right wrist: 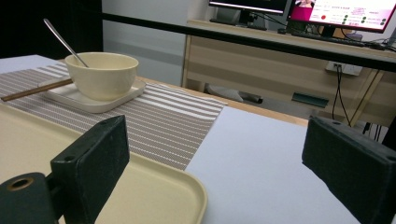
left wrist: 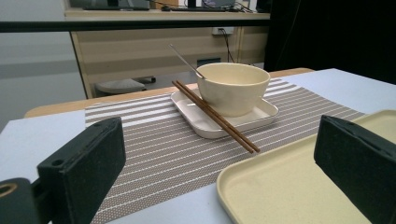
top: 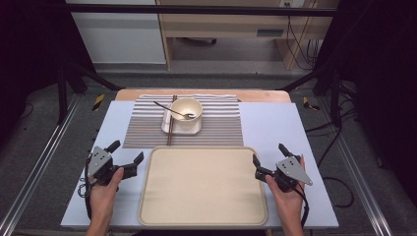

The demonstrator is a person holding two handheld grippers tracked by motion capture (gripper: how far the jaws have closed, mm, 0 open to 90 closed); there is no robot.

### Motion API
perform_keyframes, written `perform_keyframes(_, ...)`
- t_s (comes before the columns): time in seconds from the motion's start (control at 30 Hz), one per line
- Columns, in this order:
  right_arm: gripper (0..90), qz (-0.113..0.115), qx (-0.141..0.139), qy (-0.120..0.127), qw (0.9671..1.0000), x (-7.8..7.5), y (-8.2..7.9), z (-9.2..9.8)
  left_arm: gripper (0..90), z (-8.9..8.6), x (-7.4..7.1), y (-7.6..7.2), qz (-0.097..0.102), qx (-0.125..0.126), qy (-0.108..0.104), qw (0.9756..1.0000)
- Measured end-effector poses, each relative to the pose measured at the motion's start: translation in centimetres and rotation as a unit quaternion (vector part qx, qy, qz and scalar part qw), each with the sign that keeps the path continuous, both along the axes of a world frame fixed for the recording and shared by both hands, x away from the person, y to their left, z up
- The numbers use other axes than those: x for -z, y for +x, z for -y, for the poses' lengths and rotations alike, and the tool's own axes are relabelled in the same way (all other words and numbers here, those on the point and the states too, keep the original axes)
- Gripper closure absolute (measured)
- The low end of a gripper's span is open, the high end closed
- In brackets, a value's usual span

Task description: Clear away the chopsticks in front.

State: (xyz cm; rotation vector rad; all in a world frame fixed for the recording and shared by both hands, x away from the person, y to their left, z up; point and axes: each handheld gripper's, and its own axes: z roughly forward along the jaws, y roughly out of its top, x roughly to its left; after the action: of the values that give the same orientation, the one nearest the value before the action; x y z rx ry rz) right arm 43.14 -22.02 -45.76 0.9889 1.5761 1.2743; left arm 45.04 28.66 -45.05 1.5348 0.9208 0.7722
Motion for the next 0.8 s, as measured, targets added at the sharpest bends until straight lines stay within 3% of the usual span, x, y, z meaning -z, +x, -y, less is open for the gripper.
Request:
perform_keyframes(0.17,8.7,-0.004,0.005,-0.002,1.0,0.4,0.0,0.2,1.7,0.5,-0.2,0.1,-0.005,0.013,0.001,0.9999)
perform_keyframes(0.27,9.9,-0.003,0.012,0.002,0.9999,0.5,-0.3,0.5,1.8,1.5,-0.8,0.2,-0.008,0.031,0.028,0.9991)
perform_keyframes(0.33,10.0,-0.004,0.014,-0.002,0.9999,0.6,-0.4,0.5,1.9,1.7,-1.0,0.3,-0.011,0.033,0.029,0.999)
perform_keyframes(0.5,9.9,-0.018,0.022,-0.01,0.9996,1.2,-0.8,0.6,3.0,2.6,-2.6,2.1,-0.019,0.039,0.028,0.9987)
perform_keyframes(0.63,9.4,-0.019,0.031,-0.009,0.9993,1.1,-1.0,0.8,3.3,3.7,-4.1,3.1,-0.023,0.056,0.044,0.9972)
perform_keyframes(0.8,8.5,-0.024,0.043,0.001,0.9988,0.7,-1.5,0.9,3.0,5.4,-5.2,3.4,-0.024,0.061,0.083,0.9944)
